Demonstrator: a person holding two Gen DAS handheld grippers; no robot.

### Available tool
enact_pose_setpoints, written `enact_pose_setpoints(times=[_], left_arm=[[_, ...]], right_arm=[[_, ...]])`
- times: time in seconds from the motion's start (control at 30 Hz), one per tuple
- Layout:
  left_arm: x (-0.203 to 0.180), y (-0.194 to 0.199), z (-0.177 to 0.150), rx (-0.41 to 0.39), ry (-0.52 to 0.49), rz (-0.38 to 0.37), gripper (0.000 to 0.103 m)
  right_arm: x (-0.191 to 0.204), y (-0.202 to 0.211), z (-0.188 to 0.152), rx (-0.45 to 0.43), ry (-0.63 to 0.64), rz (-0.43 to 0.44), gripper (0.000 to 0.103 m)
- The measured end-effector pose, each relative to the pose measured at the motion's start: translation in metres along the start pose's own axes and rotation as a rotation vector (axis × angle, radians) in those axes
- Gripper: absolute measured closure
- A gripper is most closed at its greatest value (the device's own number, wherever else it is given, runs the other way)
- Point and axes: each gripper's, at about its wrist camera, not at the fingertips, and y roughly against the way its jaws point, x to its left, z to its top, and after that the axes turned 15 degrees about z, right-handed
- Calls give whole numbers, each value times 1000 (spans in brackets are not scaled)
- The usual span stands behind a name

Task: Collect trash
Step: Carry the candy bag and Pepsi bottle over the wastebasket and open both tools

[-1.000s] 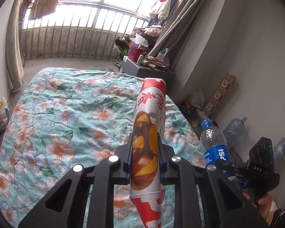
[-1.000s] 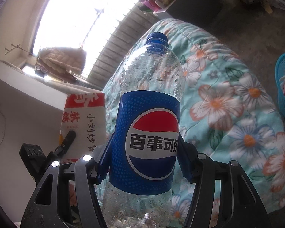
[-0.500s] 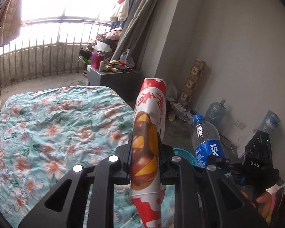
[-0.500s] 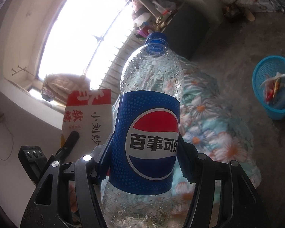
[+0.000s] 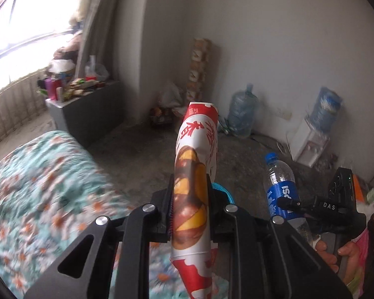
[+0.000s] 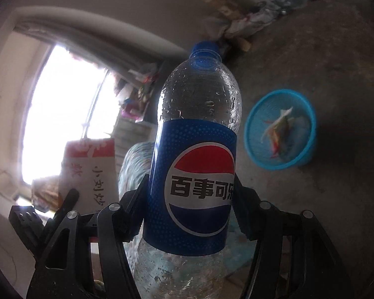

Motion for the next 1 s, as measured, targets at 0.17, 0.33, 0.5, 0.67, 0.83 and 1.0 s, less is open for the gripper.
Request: enact_pose_setpoints(times=[0.17, 0.33, 0.5, 0.67, 0.83, 1.0], left_arm=[[-43, -99, 9, 160, -95, -63, 83], [-78, -193, 12, 301, -175, -77, 82], [-107, -265, 20, 352, -220, -53, 77], [-143, -323, 3, 418, -304, -17, 45], [-139, -336, -13, 486, -245, -73, 45], [-123, -311, 0, 437, -160, -98, 45]], right_arm=[[-64, -14, 11, -17, -155, -81, 46], [-117, -51, 15, 0, -334, -69, 45], [-156, -93, 41, -56, -425, -84, 41], [-206, -135, 56, -68, -467, -173, 27], [-217, -117, 41, -115, -496, -210, 27], [-199, -77, 25, -167, -415, -252, 27]])
